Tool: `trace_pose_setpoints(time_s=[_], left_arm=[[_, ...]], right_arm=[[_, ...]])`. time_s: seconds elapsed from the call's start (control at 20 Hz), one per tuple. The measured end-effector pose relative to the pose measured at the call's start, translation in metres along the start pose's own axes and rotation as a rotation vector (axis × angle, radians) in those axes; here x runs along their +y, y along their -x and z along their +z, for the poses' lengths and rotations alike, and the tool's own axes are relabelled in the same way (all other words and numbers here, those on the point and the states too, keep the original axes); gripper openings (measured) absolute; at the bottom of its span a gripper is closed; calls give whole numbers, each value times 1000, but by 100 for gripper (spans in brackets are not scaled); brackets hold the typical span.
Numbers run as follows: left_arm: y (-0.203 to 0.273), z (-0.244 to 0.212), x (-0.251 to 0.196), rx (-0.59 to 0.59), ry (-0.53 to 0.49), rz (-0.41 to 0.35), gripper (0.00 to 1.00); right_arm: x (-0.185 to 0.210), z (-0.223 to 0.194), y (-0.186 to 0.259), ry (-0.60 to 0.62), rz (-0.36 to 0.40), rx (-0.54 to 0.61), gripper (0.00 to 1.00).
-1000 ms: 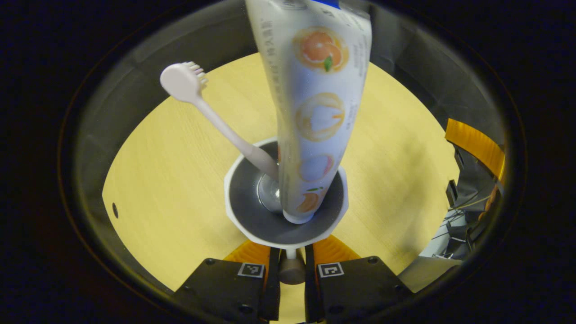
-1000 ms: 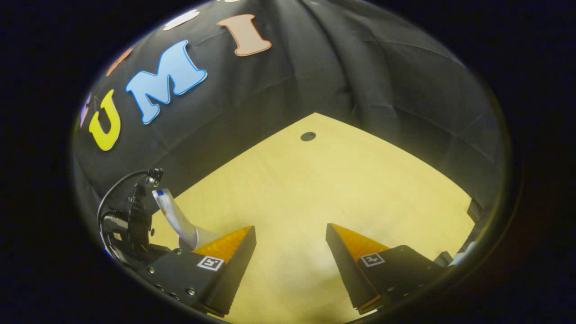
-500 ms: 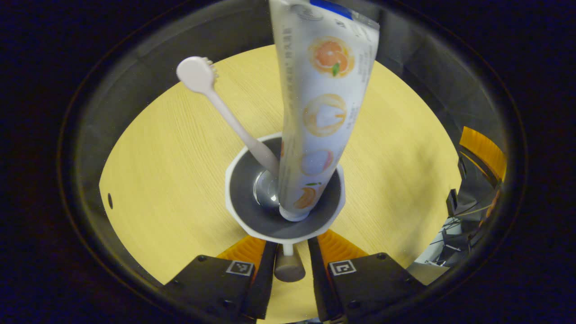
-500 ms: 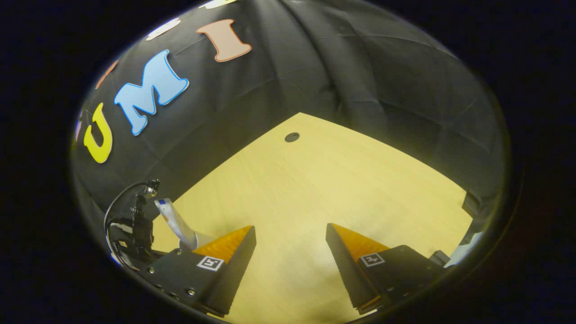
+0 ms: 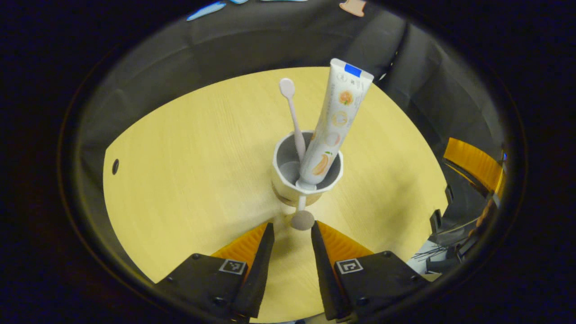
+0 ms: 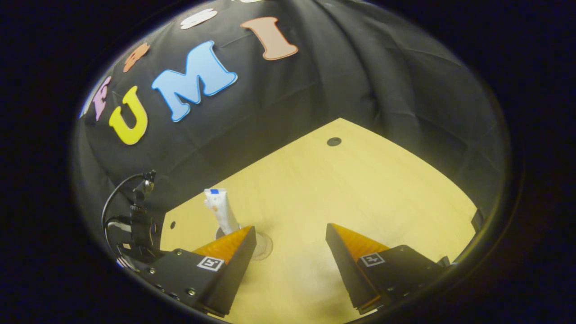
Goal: Put the toothbrush and toothpaste on the desktop into the cup, then pick up the cup and place it on the coaster on the desktop.
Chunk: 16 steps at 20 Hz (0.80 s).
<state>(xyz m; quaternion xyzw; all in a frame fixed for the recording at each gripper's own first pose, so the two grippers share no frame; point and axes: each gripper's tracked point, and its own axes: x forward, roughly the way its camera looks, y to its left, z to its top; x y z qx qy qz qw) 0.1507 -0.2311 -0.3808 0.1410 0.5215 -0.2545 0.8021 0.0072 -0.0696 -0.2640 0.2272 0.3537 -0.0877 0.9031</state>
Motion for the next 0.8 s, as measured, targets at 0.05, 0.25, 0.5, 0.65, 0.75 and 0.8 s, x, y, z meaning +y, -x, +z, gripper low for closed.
trace_pose_setpoints(time_s=[0.05, 0.25, 0.5, 0.65, 0.75, 0.8], left_arm=[[8, 5, 1, -55, 14, 23, 53], [79, 38, 3, -391, 12, 109, 58], [194, 81, 1, -765, 38, 215, 57], [265, 93, 2, -968, 20, 312, 52], [313, 101, 5, -1136, 0, 385, 56], [334, 100, 3, -1186, -13, 414, 56]], right_arm=[[12, 2, 9, 44, 23, -16, 93], [50, 32, 40, 176, 78, -122, 93], [90, 89, 82, 272, 132, -286, 93], [119, 130, 111, 294, 178, -404, 93], [134, 145, 128, 287, 206, -453, 93], [142, 152, 139, 293, 221, -482, 93]])
